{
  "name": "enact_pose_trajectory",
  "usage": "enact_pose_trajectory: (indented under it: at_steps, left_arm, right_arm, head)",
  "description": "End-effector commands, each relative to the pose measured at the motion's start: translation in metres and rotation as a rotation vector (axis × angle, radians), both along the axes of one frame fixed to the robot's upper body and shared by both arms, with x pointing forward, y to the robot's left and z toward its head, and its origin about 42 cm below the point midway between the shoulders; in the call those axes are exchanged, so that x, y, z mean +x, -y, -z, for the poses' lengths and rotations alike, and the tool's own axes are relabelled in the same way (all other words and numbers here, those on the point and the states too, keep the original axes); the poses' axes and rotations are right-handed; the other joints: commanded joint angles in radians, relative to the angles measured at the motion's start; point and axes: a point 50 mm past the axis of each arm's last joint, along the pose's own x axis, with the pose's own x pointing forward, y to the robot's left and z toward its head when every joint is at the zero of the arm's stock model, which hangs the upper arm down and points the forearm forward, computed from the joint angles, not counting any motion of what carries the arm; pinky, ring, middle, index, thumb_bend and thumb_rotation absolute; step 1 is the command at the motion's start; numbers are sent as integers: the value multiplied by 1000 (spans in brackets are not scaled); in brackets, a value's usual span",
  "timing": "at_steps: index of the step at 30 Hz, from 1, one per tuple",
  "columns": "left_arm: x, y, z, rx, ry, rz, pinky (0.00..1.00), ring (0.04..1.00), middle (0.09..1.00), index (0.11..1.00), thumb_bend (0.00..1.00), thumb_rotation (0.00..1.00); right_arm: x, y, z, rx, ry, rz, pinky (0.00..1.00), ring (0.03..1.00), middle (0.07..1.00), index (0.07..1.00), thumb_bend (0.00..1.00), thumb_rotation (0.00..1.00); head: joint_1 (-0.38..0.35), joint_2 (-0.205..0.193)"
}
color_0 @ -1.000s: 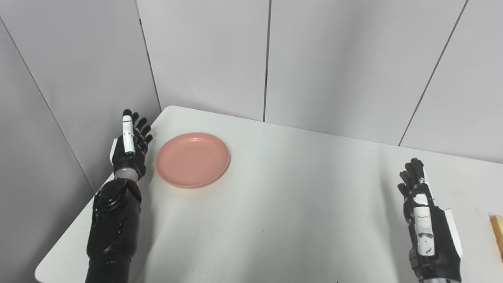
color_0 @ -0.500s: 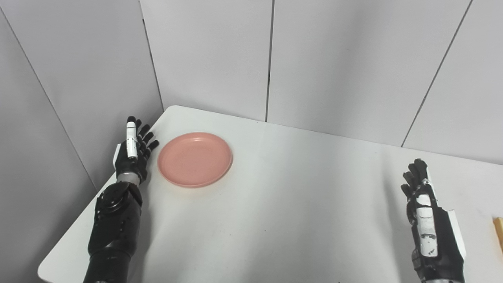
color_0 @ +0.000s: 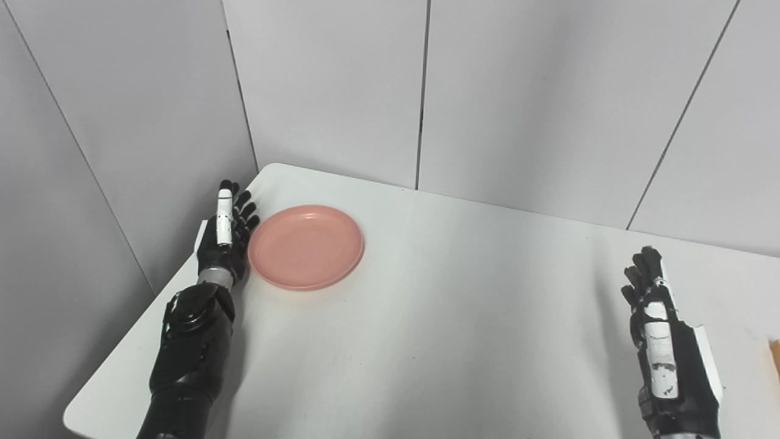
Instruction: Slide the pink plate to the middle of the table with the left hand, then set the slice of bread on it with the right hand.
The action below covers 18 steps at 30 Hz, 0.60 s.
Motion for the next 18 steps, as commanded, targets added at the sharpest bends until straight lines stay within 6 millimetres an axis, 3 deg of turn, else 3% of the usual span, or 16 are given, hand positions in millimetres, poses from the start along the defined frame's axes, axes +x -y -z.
enact_pose_trajectory:
  at_steps: [1, 9, 18]
  left_arm:
    - [4, 25, 12, 5, -56, 97, 958, 947, 946, 953, 584, 1000]
    - [4, 60, 17, 43, -70, 182, 915, 914, 921, 909, 617, 1000]
    - [-3, 97, 9, 58, -57, 312, 924, 929, 939, 933, 641, 1000]
  right_arm:
    - [1, -3, -13, 16, 66, -10, 1000, 1000, 1000, 1000, 746, 1000]
    - [1, -4, -7, 10, 69, -5, 1000, 1000, 1000, 1000, 761, 1000]
    - [3, -5, -1, -6, 68, 0, 1000, 1000, 1000, 1000, 773, 1000]
  head:
    - [1, 1]
    - [-42, 15]
    - [-92, 31]
